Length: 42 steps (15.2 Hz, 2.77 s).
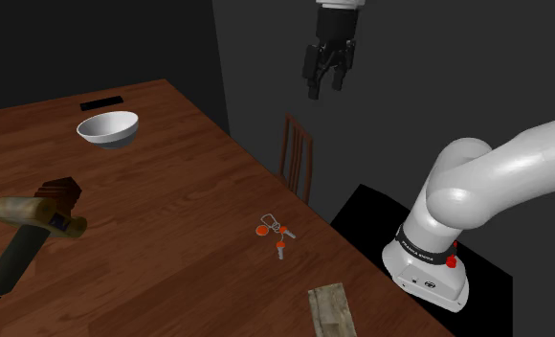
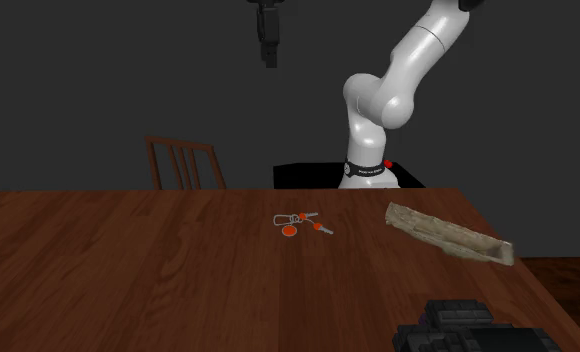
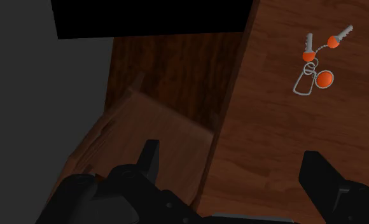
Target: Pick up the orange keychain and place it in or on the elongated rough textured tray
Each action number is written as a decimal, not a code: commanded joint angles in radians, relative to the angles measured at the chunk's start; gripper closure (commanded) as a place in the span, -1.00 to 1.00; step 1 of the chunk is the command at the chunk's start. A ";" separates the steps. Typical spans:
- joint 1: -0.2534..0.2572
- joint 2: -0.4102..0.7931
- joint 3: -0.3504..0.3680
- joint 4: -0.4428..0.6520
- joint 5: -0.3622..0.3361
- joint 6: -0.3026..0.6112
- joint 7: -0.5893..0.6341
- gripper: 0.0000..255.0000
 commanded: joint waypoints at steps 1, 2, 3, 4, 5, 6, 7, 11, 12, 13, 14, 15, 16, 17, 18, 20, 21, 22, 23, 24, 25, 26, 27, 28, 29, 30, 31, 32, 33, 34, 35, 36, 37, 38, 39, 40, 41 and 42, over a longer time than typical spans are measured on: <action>0.000 0.000 0.000 0.000 0.000 0.000 0.000 -1.00; 0.007 -0.009 0.014 -0.033 0.009 0.027 0.007 -1.00; 0.015 -0.018 0.028 -0.064 0.018 0.054 0.014 -1.00; 0.023 -0.025 0.043 -0.095 0.027 0.082 0.020 -1.00; 0.031 -0.031 0.058 -0.125 0.037 0.109 0.027 -1.00; 0.040 -0.036 0.073 -0.154 0.046 0.137 0.034 -1.00; 0.049 -0.039 0.089 -0.181 0.056 0.166 0.041 -1.00; 0.087 -0.038 0.155 -0.282 0.099 0.284 0.069 -1.00; 0.097 -0.034 0.173 -0.304 0.110 0.315 0.076 -1.00; 0.107 -0.028 0.191 -0.326 0.122 0.347 0.084 -1.00; 0.117 -0.020 0.209 -0.346 0.133 0.379 0.091 -1.00; 0.127 -0.011 0.228 -0.365 0.144 0.412 0.099 -1.00; 0.137 0.001 0.248 -0.383 0.155 0.445 0.107 -1.00; 0.147 0.014 0.268 -0.399 0.167 0.480 0.115 -1.00; 0.156 0.030 0.288 -0.415 0.177 0.515 0.123 -1.00; 0.174 0.068 0.330 -0.441 0.198 0.587 0.141 -1.00; 0.182 0.090 0.351 -0.452 0.207 0.625 0.150 -1.00; 0.189 0.114 0.374 -0.462 0.215 0.663 0.159 -1.00; 0.195 0.141 0.397 -0.470 0.223 0.702 0.169 -1.00; 0.199 0.169 0.420 -0.477 0.229 0.742 0.180 -1.00; 0.200 0.172 0.422 -0.477 0.229 0.745 0.181 -1.00; 0.199 0.184 0.427 -0.484 0.231 0.763 0.182 -1.00; 0.197 0.196 0.432 -0.490 0.232 0.781 0.182 -1.00; 0.196 0.208 0.438 -0.496 0.233 0.800 0.183 -1.00; 0.195 0.221 0.443 -0.502 0.234 0.818 0.184 -1.00; 0.193 0.234 0.448 -0.507 0.235 0.837 0.184 -1.00; 0.191 0.248 0.453 -0.512 0.235 0.856 0.185 -1.00; 0.187 0.270 0.462 -0.520 0.235 0.886 0.187 -1.00; 0.187 0.270 0.462 -0.520 0.235 0.886 0.187 -1.00; 0.187 0.270 0.462 -0.520 0.235 0.886 0.187 -1.00; 0.187 0.270 0.462 -0.520 0.235 0.886 0.187 -1.00; 0.187 0.270 0.462 -0.520 0.235 0.886 0.187 -1.00; 0.187 0.270 0.462 -0.520 0.235 0.886 0.187 -1.00; 0.187 0.270 0.462 -0.520 0.235 0.886 0.187 -1.00; 0.187 0.270 0.462 -0.520 0.235 0.886 0.187 -1.00; 0.187 0.270 0.462 -0.520 0.235 0.886 0.187 -1.00; 0.187 0.270 0.462 -0.520 0.235 0.886 0.187 1.00; 0.187 0.270 0.462 -0.520 0.235 0.886 0.187 1.00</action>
